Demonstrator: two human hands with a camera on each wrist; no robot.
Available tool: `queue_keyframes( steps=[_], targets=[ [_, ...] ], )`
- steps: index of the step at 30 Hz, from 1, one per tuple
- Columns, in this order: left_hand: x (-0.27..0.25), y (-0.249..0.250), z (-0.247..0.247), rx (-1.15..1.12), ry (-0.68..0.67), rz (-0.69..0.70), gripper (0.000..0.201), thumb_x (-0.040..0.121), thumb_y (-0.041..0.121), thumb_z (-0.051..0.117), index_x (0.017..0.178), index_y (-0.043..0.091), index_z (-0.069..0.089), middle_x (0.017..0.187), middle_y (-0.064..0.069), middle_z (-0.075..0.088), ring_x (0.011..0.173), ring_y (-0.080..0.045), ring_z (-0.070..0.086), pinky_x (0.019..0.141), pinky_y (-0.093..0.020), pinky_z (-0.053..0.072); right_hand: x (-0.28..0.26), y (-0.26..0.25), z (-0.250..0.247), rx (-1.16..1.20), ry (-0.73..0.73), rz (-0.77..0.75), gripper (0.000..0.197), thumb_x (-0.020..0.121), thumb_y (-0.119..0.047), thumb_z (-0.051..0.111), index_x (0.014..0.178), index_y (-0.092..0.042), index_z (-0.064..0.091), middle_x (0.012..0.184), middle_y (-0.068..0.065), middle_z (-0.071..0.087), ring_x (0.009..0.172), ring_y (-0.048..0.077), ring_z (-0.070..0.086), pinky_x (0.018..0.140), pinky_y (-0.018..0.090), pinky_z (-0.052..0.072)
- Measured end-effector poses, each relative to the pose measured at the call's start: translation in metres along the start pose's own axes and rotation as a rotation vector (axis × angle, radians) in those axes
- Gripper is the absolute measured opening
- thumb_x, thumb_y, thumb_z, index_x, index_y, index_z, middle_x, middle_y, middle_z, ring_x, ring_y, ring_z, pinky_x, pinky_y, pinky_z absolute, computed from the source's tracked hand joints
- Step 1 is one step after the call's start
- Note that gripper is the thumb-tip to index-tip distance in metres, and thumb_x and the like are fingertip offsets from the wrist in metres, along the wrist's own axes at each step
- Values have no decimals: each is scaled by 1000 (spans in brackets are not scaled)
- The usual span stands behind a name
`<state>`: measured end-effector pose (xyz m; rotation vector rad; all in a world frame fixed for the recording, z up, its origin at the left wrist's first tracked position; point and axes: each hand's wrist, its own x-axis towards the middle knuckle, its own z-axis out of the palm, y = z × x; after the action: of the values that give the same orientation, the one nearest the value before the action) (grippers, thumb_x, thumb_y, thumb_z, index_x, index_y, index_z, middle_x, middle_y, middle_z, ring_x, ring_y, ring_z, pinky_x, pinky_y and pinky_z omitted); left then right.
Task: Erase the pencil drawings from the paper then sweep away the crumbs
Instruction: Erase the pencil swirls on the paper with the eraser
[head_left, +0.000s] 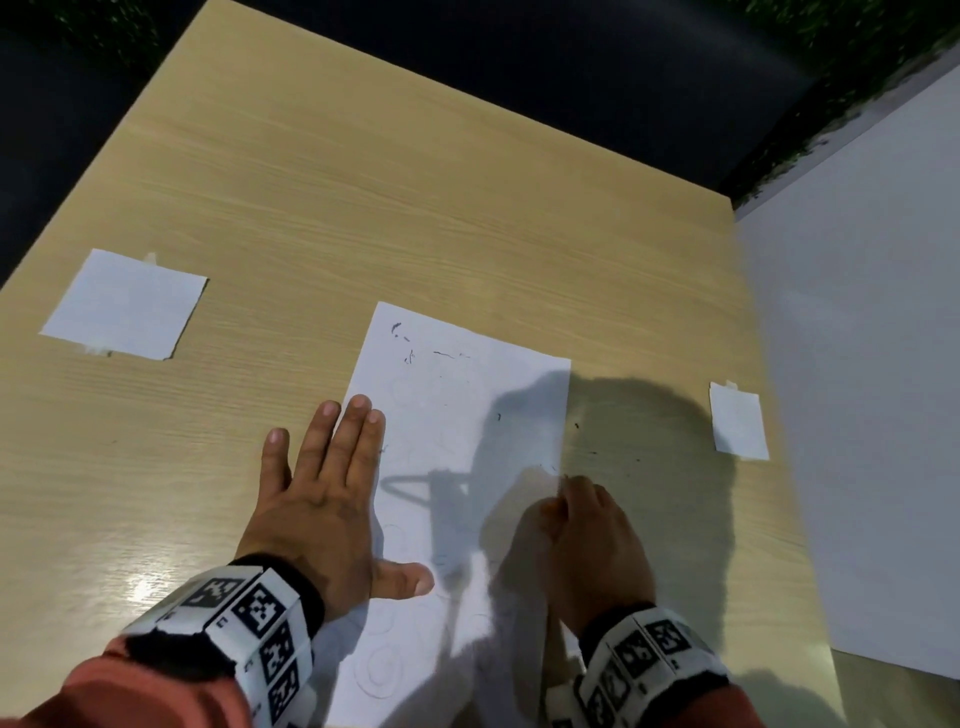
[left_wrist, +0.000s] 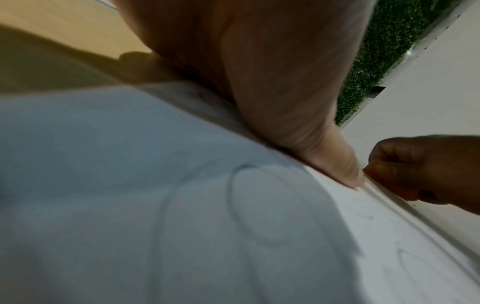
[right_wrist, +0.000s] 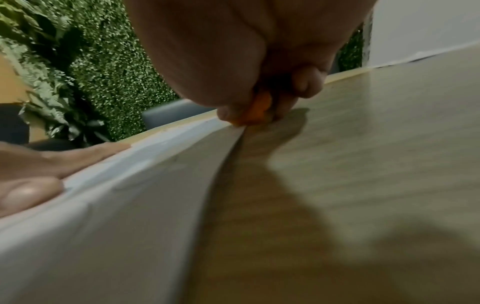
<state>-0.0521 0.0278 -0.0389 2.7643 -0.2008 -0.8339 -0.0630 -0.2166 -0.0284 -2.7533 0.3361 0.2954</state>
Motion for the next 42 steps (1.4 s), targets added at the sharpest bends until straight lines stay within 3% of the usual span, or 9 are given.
queue_keyframes(
  steps=[6,11,17,24,29,35,38,40,42],
  targets=[
    [-1,3,-2,54,-32,-23,143,48,103,26,130,15,-51,138,0,-57,133,-22,-47,111,-54,-24,-44,-51,30,3,-98,-347,2,80,-23,42,81,-23,45,81,-8,48,76,16,49,58,22,29],
    [-1,3,-2,20,-16,-15,144,47,103,29,133,16,-46,141,1,-52,134,-21,-45,110,-53,-25,-3,5,0,-40,-9,10,9,92,-19,42,82,-18,43,88,-1,51,88,24,53,67,30,34],
    [-1,4,-2,52,-32,-25,143,48,103,26,134,14,-46,141,-1,-54,134,-23,-45,112,-55,-22,-42,-57,22,27,-109,-301,5,86,-17,44,83,-21,44,83,-5,50,78,16,48,62,21,32],
    [-1,4,-1,76,-51,-30,142,49,103,23,132,13,-50,139,-2,-56,133,-24,-46,110,-55,-24,-12,-8,-7,-9,-39,41,12,90,-18,42,79,-17,39,85,1,51,82,24,51,67,33,38],
    [-2,4,-3,52,-41,-21,144,46,103,24,133,13,-47,140,-1,-54,134,-23,-45,111,-54,-23,-47,-61,27,34,-145,-341,7,84,-16,46,83,-23,44,84,-6,51,78,15,48,65,24,33],
    [-1,6,-4,85,-65,-39,143,49,103,24,132,12,-49,138,-4,-56,133,-25,-46,110,-56,-23,4,-9,-2,-33,-39,53,13,92,-22,40,82,-14,45,86,3,55,82,24,53,72,38,45],
    [-3,6,-6,73,-67,-26,140,46,101,18,131,12,-50,137,-3,-57,134,-26,-45,111,-56,-22,-9,-66,10,41,-87,-179,7,89,-19,47,82,-18,47,88,2,55,84,22,53,70,32,41],
    [-4,6,-6,35,-26,-9,121,52,83,6,134,10,-46,141,-2,-53,134,-25,-44,113,-58,-19,-25,-104,27,113,-211,-349,7,85,-14,50,82,-21,48,92,1,56,87,19,54,72,27,42],
    [-5,6,-4,8,7,-7,113,53,73,1,137,11,-41,145,-1,-49,136,-23,-42,113,-57,-17,-20,-107,28,124,-179,-350,12,85,-13,49,81,-23,43,94,1,57,90,18,55,75,30,47]
  ],
)
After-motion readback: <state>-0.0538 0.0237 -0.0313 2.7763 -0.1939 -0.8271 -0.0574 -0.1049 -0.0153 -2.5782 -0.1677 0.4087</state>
